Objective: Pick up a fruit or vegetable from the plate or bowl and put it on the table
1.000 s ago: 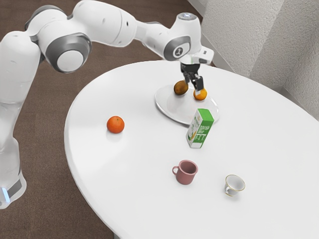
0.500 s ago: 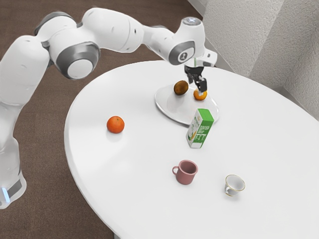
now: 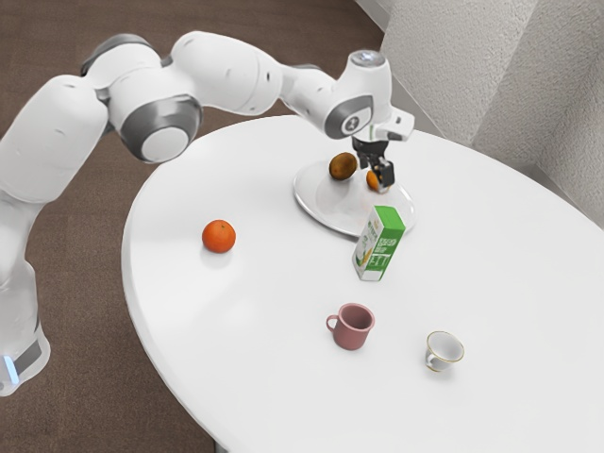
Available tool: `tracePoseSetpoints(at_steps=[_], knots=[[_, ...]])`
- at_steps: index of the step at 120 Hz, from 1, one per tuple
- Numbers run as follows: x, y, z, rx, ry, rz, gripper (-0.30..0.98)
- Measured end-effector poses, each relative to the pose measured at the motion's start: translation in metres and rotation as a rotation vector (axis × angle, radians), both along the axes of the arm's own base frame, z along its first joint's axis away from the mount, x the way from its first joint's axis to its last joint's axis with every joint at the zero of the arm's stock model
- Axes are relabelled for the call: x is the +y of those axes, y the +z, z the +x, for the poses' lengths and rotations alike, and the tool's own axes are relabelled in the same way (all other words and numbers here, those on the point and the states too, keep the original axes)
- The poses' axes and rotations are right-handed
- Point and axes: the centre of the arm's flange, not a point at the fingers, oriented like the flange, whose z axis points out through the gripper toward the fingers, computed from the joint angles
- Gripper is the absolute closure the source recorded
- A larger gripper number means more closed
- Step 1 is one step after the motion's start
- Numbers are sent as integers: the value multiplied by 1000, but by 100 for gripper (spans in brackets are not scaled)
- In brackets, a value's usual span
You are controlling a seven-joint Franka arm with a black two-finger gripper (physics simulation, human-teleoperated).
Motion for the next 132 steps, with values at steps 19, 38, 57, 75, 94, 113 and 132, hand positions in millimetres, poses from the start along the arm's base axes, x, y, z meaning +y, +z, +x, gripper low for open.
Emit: tracePoseSetpoints(at_steps=[19,38,57,75,94,113,132], knots=[[12,0,0,-17,17,13,2],[17,11,13,-52,16,36,2],[19,-2,16,-42,20,33,2],[23,-16,19,-30,30,27,2],[22,-22,25,-31,27,28,2],[24,-26,26,-28,31,28,2],[24,-27,28,-29,30,31,2]])
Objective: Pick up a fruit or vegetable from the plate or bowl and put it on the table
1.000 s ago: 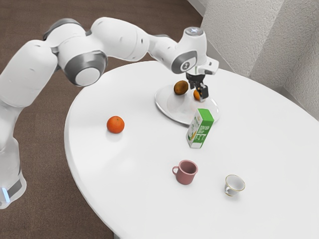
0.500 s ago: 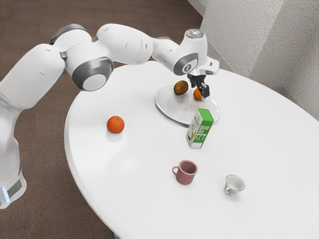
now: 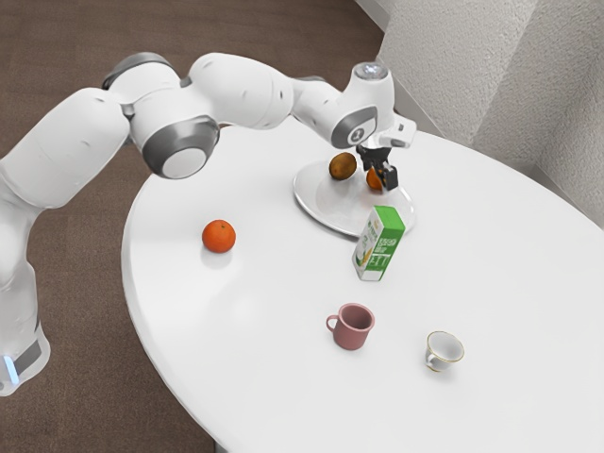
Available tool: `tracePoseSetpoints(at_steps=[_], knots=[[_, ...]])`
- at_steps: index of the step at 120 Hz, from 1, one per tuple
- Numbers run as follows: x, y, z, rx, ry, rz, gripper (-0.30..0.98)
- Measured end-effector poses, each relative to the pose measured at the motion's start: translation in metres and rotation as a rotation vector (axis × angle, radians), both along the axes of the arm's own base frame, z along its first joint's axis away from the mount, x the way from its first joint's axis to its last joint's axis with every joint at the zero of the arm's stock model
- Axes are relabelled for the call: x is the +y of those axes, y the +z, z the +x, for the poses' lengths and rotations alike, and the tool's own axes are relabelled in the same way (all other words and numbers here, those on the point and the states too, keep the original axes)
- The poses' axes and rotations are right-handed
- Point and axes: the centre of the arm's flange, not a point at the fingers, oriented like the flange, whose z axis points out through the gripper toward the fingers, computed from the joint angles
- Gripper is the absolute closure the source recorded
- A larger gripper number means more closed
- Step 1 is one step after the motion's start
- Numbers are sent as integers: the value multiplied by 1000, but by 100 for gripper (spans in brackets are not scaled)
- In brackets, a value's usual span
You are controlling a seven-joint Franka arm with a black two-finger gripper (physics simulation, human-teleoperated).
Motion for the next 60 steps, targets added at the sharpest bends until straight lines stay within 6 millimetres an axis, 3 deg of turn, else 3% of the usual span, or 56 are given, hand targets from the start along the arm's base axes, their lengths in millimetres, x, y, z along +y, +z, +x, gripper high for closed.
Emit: tracePoseSetpoints(at_steps=[14,38,60], knots=[[-2,5,4,-12,-6,6,2],[1,-4,5,-2,0,4,2],[2,-5,7,-6,2,4,11]])
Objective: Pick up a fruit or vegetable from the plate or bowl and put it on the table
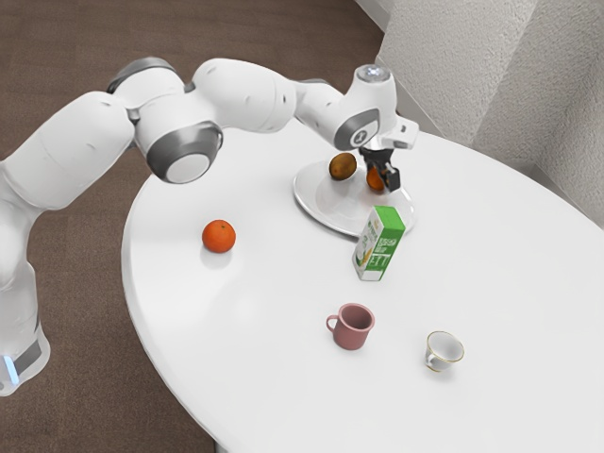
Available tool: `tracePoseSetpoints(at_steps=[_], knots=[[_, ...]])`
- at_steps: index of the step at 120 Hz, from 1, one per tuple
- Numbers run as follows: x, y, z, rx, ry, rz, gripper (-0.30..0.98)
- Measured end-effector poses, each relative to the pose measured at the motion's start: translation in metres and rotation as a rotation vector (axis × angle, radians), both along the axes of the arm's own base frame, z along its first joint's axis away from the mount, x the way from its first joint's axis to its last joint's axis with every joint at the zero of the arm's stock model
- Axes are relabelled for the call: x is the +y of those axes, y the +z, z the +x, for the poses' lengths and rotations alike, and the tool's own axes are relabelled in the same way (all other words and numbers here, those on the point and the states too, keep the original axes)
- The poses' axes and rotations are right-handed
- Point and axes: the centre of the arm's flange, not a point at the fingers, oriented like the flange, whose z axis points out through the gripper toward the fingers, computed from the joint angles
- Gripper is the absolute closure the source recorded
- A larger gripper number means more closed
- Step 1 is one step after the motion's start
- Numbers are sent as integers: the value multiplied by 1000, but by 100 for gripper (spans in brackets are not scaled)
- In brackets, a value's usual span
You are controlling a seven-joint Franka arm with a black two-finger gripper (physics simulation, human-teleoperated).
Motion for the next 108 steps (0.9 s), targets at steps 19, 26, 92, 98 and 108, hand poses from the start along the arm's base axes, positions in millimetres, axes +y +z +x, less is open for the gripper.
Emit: tracePoseSetpoints(at_steps=[19,26,92,98,108], knots=[[0,0,1,0,-2,2,15],[0,0,1,1,-2,2,16],[-19,56,14,-38,-53,42,32],[-32,86,19,-69,-78,54,32],[-56,127,21,-109,-116,63,32]])
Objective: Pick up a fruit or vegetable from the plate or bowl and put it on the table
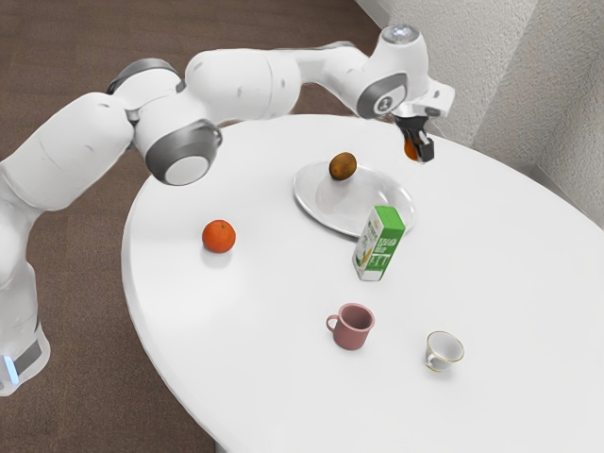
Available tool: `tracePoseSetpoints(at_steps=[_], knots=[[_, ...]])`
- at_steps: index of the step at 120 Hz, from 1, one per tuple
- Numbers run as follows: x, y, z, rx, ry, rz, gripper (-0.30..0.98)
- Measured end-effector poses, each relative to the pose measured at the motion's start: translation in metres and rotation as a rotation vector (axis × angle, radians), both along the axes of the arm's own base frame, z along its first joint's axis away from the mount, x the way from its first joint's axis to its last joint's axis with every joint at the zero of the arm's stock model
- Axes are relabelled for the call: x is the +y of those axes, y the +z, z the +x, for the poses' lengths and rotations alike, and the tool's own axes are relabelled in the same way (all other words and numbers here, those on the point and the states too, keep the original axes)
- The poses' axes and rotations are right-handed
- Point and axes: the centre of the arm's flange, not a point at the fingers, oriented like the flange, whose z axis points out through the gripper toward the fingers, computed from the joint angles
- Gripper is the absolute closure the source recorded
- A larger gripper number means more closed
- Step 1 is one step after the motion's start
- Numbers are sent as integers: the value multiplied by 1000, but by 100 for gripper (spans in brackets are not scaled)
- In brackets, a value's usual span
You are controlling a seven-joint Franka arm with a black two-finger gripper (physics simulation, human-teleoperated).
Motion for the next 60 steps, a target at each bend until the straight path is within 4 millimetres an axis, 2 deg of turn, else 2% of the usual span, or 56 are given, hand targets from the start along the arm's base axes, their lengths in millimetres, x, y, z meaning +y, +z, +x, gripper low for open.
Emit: tracePoseSetpoints(at_steps=[5,15,28,35,43,52,60], knots=[[-16,14,2,-16,-25,-2,31],[-57,29,9,-41,-91,-25,31],[-125,22,18,-47,-180,-46,31],[-158,9,23,-40,-220,-52,31],[-185,-4,27,-42,-254,-59,31],[-206,-31,35,-36,-277,-70,31],[-218,-63,42,-20,-288,-80,32]])
